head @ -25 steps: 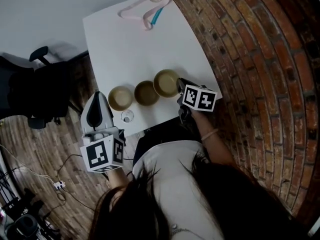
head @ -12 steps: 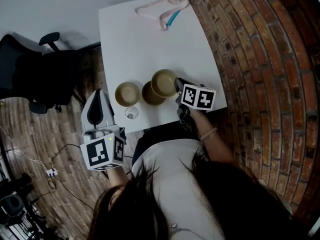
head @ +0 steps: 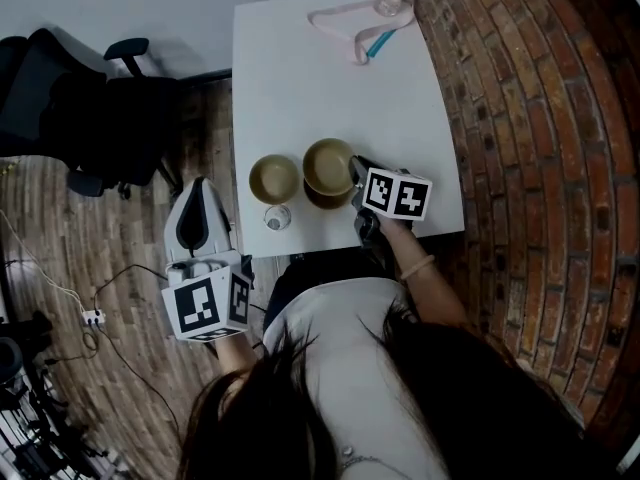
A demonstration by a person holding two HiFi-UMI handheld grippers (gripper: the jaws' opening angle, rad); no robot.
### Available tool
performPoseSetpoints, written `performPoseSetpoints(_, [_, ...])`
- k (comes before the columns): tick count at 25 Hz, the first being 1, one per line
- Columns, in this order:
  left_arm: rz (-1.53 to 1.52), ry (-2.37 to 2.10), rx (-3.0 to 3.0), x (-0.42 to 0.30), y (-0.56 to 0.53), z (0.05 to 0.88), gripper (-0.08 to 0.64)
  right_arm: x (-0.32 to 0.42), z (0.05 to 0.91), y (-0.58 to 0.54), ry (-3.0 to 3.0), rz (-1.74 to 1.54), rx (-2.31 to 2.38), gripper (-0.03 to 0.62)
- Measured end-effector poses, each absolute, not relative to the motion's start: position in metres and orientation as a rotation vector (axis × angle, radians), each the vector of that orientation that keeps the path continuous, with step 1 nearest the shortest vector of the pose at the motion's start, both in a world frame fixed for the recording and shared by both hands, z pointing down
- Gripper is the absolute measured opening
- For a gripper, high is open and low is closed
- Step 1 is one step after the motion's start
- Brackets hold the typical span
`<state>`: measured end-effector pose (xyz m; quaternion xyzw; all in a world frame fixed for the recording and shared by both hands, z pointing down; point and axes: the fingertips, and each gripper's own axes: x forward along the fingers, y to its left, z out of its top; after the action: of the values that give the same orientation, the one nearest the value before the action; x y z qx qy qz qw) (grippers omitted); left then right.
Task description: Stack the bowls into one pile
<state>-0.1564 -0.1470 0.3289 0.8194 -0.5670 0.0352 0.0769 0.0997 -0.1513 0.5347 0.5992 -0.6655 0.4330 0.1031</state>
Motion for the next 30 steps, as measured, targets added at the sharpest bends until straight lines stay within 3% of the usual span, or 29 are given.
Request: performPoseSetpoints(30, [0.109, -2.009, 2.189, -0.238, -0.106, 0.331, 0.000, 0.014, 0.552, -0.175, -2.074, 1.252, 1.454, 0.021])
